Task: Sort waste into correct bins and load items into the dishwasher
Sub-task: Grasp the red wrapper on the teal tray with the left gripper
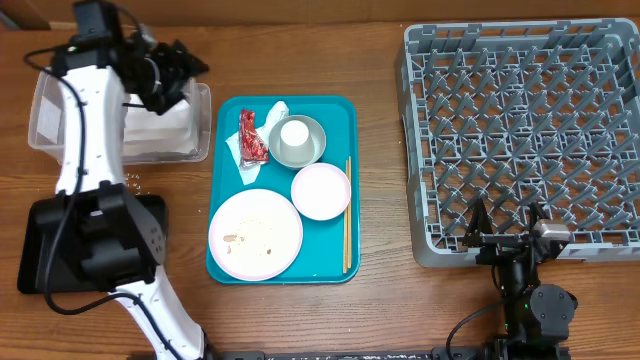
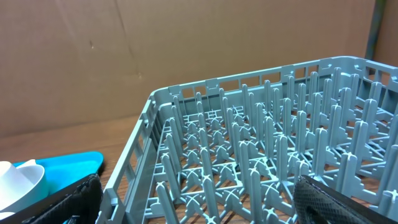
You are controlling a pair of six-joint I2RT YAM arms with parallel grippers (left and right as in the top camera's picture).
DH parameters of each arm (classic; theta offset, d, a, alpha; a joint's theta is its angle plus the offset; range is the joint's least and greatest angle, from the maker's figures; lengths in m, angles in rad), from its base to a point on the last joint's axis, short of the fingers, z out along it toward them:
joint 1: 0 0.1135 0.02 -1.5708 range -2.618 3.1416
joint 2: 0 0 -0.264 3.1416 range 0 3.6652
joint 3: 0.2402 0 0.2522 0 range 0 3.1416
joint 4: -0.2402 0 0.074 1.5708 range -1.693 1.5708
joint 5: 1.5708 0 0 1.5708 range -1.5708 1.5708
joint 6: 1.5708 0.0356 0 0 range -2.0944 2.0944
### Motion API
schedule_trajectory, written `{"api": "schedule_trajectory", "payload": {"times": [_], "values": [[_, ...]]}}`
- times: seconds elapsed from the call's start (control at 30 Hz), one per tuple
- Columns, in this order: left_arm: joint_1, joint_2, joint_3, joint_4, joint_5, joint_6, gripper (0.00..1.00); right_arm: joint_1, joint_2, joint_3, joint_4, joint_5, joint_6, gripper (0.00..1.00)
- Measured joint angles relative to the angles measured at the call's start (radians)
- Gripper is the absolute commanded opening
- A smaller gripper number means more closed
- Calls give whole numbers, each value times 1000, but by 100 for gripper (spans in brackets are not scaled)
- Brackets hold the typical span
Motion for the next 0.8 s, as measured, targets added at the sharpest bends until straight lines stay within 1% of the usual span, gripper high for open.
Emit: {"api": "schedule_trajectory", "payload": {"times": [0.07, 0.13, 0.17, 0.23, 0.3, 0.37, 0.43, 0.53, 0.67, 0.8], "values": [[-60, -9, 0, -33, -38, 38, 81, 0, 0, 0, 0, 0, 0, 100], [-146, -14, 1, -63, -128, 59, 77, 0, 0, 0, 0, 0, 0, 100], [-172, -15, 1, -71, -159, 61, 76, 0, 0, 0, 0, 0, 0, 100], [-248, -15, 1, -90, -272, 61, 75, 0, 0, 0, 0, 0, 1, 100], [-302, -15, 0, -93, -356, 57, 72, 0, 0, 0, 0, -1, 0, 100], [-335, -13, 1, -95, -426, 53, 67, 0, 0, 0, 0, 0, 0, 100], [-344, -4, 0, -96, -475, 49, 64, 0, 0, 0, 0, 0, 0, 100], [-335, 26, 0, -96, -523, 47, 63, 0, 0, 0, 1, 0, 0, 100], [-311, 79, 0, -85, -563, 46, 61, 0, 0, 0, 1, 0, 0, 100], [-295, 128, 0, -35, -583, 50, 56, 0, 0, 0, 0, 0, 0, 100]]}}
